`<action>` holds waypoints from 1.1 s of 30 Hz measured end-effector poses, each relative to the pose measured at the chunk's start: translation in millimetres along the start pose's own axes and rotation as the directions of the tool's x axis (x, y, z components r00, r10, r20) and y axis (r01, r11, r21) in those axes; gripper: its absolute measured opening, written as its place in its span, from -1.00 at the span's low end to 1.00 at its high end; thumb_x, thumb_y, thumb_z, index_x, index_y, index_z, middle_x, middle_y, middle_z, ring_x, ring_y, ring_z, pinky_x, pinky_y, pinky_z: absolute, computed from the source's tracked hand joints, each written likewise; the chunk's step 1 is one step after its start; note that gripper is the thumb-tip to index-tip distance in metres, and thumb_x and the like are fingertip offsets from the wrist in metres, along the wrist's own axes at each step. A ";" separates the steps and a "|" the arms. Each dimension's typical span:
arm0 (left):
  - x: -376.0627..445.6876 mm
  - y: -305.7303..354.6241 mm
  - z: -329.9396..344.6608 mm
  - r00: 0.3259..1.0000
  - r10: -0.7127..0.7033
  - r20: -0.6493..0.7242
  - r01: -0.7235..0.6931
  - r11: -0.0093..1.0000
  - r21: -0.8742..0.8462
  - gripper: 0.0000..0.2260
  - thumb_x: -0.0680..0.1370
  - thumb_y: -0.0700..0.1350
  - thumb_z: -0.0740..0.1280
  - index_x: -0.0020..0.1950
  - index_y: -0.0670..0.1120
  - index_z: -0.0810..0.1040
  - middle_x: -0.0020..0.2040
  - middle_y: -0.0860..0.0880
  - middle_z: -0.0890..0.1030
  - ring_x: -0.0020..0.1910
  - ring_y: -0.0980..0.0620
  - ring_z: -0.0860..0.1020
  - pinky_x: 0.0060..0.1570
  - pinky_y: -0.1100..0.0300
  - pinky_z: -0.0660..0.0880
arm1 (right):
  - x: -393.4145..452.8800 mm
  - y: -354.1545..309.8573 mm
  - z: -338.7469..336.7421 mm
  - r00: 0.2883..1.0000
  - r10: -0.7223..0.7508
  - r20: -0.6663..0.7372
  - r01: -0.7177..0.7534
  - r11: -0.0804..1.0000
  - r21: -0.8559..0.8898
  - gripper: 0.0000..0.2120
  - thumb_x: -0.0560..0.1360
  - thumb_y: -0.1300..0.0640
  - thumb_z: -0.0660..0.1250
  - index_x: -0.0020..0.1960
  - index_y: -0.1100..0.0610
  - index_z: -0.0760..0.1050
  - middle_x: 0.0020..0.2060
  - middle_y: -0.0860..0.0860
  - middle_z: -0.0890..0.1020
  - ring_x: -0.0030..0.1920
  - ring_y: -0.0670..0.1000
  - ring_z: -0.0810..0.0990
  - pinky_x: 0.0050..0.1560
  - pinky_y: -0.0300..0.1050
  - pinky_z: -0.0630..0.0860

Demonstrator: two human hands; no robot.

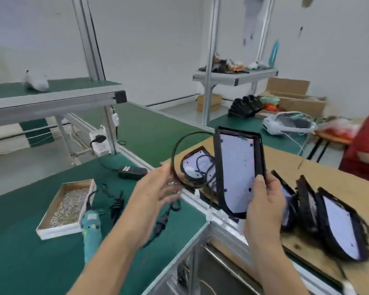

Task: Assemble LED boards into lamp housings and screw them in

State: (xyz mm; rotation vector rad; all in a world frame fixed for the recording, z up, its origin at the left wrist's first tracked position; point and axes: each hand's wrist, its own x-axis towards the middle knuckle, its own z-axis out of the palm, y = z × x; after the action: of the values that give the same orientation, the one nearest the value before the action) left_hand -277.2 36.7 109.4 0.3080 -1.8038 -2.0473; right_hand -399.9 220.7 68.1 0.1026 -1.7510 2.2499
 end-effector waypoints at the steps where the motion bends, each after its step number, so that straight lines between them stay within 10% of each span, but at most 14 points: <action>1: 6.4 -7.6 27.6 0.999 -0.008 0.043 0.009 1.000 -0.007 -0.42 0.42 0.32 0.40 0.31 0.01 0.62 0.21 -0.03 0.70 0.18 -0.01 0.67 0.25 -0.05 0.54 | 9.4 2.1 -11.3 0.997 0.024 -0.079 -0.025 1.000 -0.011 -0.84 0.73 0.08 0.21 0.05 -0.02 0.55 -0.13 -0.08 0.60 -0.14 -0.05 0.52 -0.06 -0.04 0.44; 10: 20.9 -62.0 205.6 0.909 -0.123 0.398 0.127 0.992 0.018 -0.41 0.56 0.04 0.43 0.57 0.08 0.36 0.46 0.20 0.49 0.37 0.29 0.48 0.45 0.05 0.42 | 67.0 10.5 -138.2 0.888 0.104 -0.449 -0.211 0.958 -0.196 -0.85 0.67 0.08 0.20 0.17 0.03 0.51 -0.04 -0.01 0.60 -0.13 -0.02 0.55 -0.17 -0.07 0.43; 14: 17.2 -60.6 242.3 0.839 -0.186 0.511 0.218 0.976 -0.001 -0.73 0.65 -0.15 0.35 0.23 0.21 0.56 0.12 0.38 0.65 0.13 0.42 0.58 0.16 0.33 0.53 | 86.0 -5.9 -176.1 0.852 0.152 -0.501 -0.263 0.952 -0.159 -0.83 0.58 0.19 0.18 -0.11 0.07 0.51 -0.25 0.03 0.56 -0.38 -0.04 0.52 -0.37 -0.20 0.41; 20: 8.6 -74.0 274.9 0.739 -0.336 0.584 0.405 0.914 0.013 -0.81 0.69 -0.15 0.27 0.15 0.16 0.53 -0.03 0.45 0.62 0.00 0.46 0.56 0.19 0.24 0.44 | 104.0 -6.8 -218.7 0.834 0.154 -0.530 -0.358 0.882 -0.307 -0.80 0.57 0.28 0.12 -0.21 0.13 0.33 -0.31 0.09 0.34 -0.33 0.10 0.22 -0.30 -0.07 0.17; 27: 0.1 -87.9 286.9 0.736 -0.408 0.541 0.462 0.886 0.040 -0.40 0.68 -0.11 0.29 0.68 -0.04 0.15 0.65 0.01 0.24 0.59 -0.01 0.26 0.59 -0.12 0.20 | 104.9 22.0 -247.0 0.814 0.147 -0.562 -0.449 0.773 -0.448 -0.69 0.54 0.34 0.10 -0.31 0.05 0.24 -0.34 0.07 0.30 -0.32 0.10 0.23 -0.30 0.03 0.07; 33: -5.8 -95.9 286.6 0.758 -0.397 0.518 0.395 0.911 0.120 -0.41 0.67 -0.13 0.32 0.67 -0.05 0.18 0.51 0.16 0.38 0.43 0.25 0.38 0.41 0.22 0.35 | 112.0 28.3 -257.0 0.887 0.069 -0.457 -0.416 0.548 -0.725 -0.63 0.65 0.17 0.14 0.29 0.43 0.46 0.22 0.42 0.54 0.21 0.45 0.50 0.27 0.25 0.43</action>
State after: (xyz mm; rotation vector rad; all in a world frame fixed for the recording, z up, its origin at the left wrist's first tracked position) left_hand -404.6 305.5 56.3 0.1297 -2.2134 -2.6299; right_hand -484.0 481.1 0.6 -0.7769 -2.4573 1.2150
